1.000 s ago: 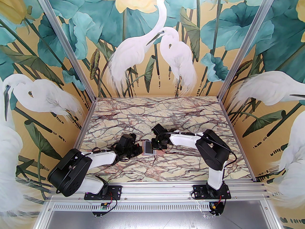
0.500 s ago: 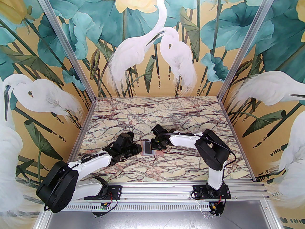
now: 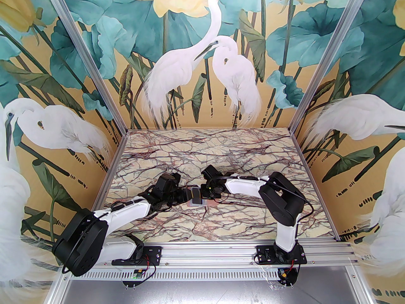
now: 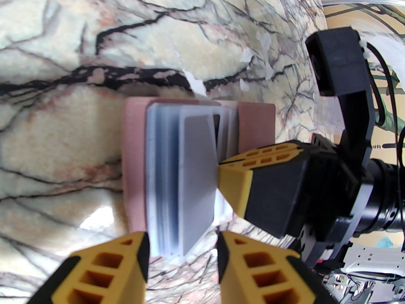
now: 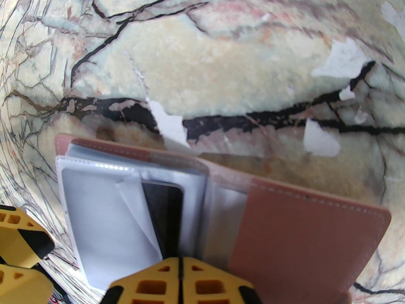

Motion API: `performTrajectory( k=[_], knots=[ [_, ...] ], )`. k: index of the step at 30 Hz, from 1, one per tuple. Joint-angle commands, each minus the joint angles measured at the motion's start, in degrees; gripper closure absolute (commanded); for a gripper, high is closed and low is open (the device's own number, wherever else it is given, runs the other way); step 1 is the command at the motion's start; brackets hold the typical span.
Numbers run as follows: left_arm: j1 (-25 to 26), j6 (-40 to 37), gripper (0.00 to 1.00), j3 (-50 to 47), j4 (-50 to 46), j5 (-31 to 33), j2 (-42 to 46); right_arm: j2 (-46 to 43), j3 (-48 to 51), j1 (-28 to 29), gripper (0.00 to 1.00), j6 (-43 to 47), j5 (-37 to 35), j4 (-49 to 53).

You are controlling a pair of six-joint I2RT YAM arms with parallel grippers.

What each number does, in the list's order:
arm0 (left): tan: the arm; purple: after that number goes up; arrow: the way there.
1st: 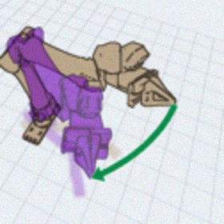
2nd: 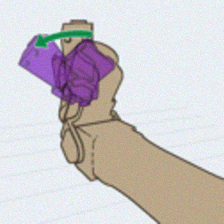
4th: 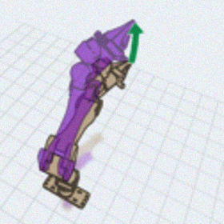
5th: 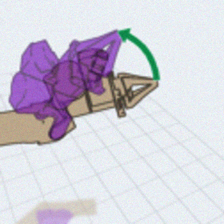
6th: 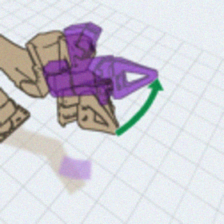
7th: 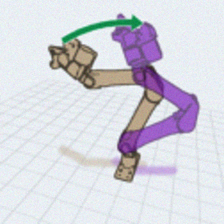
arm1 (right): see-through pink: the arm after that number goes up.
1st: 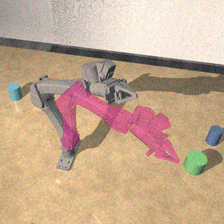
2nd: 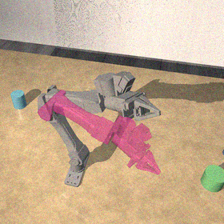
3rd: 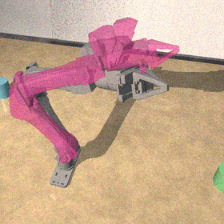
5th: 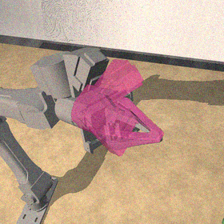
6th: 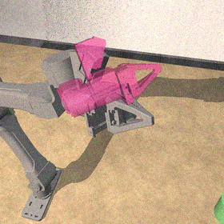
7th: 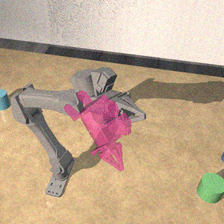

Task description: Put the credit cards into the card holder

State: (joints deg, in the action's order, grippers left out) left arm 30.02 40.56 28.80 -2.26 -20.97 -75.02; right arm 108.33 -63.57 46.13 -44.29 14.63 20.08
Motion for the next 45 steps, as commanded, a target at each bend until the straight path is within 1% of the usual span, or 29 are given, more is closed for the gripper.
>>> performTrajectory(
  k=[1,3,9,16,22,25,29,45],
  knots=[
    [0.32,0.39,0.59,1.43,3.32,-2.86,-1.56,2.22,1.68,-0.23,0.91,0.88,-1.61,2.21],
    [0.39,0.64,0.63,1.54,4.36,-3.8,-2.8,2.12,1.77,-0.25,0.9,0.85,-1.63,2.16],
    [0.65,0.93,0.67,1.91,6.02,-4.25,-5.05,1.94,1.96,-0.27,0.91,0.96,-1.59,2.27],
    [0.74,0.4,0.65,1.89,4.91,-2.37,-5.27,1.96,1.99,-0.34,0.9,0.89,-1.45,2.16],
    [0.74,0.31,0.65,1.67,4.85,-2.41,-5.44,1.88,2.46,-0.34,0.9,0.83,-1.46,1.83],
    [0.73,0.06,0.65,1.76,4.16,-1.44,-4.89,1.79,2.64,-0.34,0.9,0.64,-1.45,1.62],
    [0.74,-0.29,0.63,1.53,2.65,-0.13,-3.73,1.76,2.83,-0.36,0.91,0.7,-1.45,1.47],
    [1.44,-0.39,0.66,2.21,3.71,-1.36,-4.88,1.78,2.74,-0.34,0.9,0.61,-1.27,1.39]
  ],
)
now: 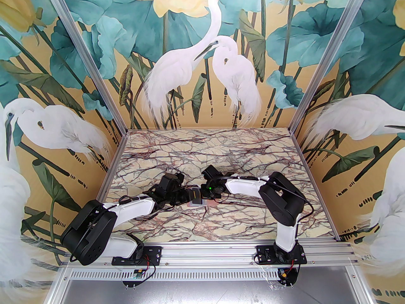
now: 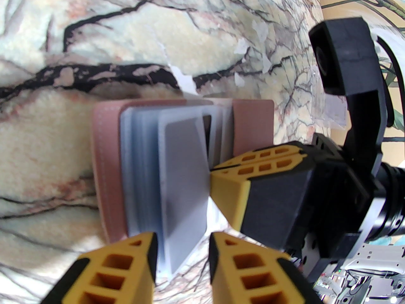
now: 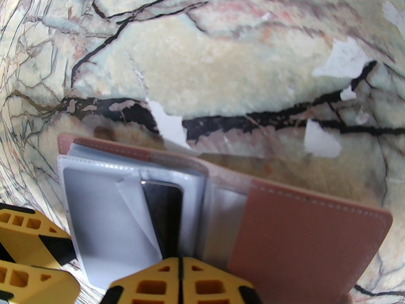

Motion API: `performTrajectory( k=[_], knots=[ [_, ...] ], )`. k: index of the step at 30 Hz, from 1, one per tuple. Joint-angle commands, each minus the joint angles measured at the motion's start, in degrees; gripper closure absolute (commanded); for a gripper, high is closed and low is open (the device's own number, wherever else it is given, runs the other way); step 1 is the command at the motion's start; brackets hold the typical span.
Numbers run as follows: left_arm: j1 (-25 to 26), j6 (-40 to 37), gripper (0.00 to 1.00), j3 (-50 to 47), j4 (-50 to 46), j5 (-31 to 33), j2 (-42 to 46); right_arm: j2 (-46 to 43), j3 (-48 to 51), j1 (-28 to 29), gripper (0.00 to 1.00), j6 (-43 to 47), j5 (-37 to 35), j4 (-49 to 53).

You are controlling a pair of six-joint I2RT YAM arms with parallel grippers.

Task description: Put the credit cards into the card holder

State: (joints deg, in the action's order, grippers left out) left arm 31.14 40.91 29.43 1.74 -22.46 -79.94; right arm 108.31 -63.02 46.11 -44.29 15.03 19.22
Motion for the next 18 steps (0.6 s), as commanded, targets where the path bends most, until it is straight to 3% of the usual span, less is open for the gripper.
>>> performTrajectory(
  k=[1,18],
  knots=[
    [0.37,-0.74,0.66,1.66,-0.27,0.06,-0.18,1.75,2.25,-0.32,0.91,0.62,-1.67,2.14],
    [0.76,-0.04,0.69,2.03,2.01,-2.12,-0.98,0.41,2.82,-0.31,0.89,-0.2,-1.91,1.31]
  ],
)
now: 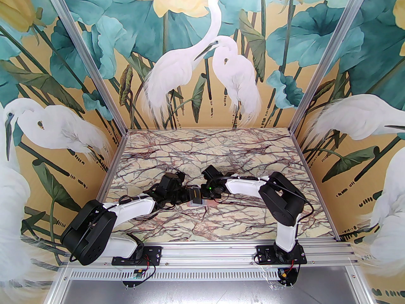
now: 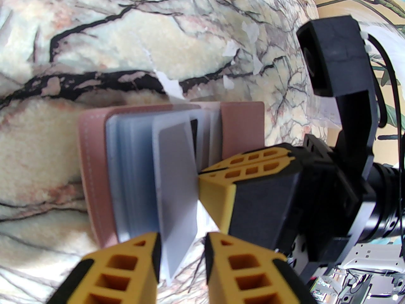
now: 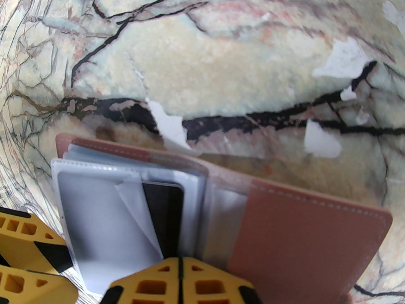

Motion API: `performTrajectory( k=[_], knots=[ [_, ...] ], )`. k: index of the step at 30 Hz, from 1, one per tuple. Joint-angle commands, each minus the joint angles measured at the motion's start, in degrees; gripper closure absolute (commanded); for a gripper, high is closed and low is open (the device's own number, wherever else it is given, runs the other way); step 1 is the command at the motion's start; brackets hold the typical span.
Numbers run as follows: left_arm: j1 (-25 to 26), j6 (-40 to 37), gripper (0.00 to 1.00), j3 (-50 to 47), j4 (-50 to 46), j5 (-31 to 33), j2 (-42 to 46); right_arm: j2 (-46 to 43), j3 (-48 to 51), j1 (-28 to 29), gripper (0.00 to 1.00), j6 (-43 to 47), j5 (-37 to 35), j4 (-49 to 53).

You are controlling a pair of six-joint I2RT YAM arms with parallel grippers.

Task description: Put the credit cards into the card holder

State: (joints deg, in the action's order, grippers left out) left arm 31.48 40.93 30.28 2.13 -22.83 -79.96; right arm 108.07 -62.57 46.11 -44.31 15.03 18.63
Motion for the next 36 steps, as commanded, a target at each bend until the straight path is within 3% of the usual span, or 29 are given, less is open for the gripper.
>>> performTrajectory(
  k=[1,17,36],
  knots=[
    [0.41,0.07,0.69,1.12,1.88,-1.86,-1.11,0.08,2.64,-0.4,0.89,-0.41,-1.93,1.24],
    [1.12,1.22,0.69,2.54,4.05,-3.96,-2.53,-6.48,4.98,-1.98,0.76,-1.21,-4.54,1.42],
    [2.68,1.13,0.68,8.06,6.28,-5.03,-9.62,-10.73,6.54,-4.26,0.68,-0.8,-6.67,3.12]
  ],
)
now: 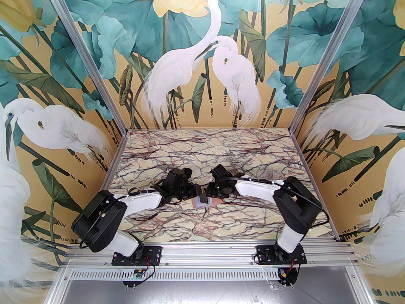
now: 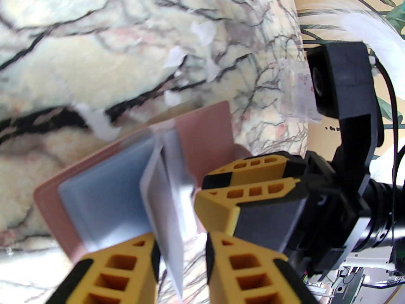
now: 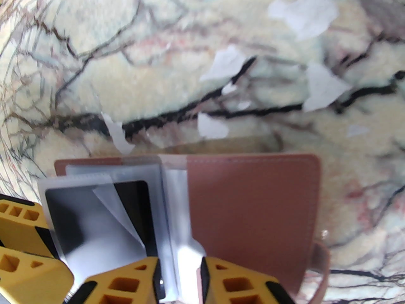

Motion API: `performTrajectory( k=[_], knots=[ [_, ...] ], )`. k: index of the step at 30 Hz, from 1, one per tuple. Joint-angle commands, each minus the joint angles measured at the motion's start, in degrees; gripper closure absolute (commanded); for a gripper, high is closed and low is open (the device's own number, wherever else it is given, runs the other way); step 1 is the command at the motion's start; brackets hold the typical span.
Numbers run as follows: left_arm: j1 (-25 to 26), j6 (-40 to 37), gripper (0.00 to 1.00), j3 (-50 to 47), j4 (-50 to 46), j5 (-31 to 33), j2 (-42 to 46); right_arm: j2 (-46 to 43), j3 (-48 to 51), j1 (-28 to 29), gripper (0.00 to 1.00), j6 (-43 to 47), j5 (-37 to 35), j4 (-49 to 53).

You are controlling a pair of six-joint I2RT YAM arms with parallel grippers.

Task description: Put the credit cards into the card holder

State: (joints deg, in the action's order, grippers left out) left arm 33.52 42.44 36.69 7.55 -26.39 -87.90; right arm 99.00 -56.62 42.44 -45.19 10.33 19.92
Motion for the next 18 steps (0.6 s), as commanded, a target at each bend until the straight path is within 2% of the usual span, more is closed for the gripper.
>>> performTrajectory(
  k=[1,18],
  knots=[
    [0.72,-0.42,0.68,1.96,0.81,-1.47,-2.2,-1.9,0.69,-0.84,0.67,0.32,-2.18,2.11],
    [3.52,-1.92,0.67,8.86,-1.53,-1.82,-6.82,-4.94,4.51,-6.96,0.66,1.13,-2.33,1.0]
  ],
)
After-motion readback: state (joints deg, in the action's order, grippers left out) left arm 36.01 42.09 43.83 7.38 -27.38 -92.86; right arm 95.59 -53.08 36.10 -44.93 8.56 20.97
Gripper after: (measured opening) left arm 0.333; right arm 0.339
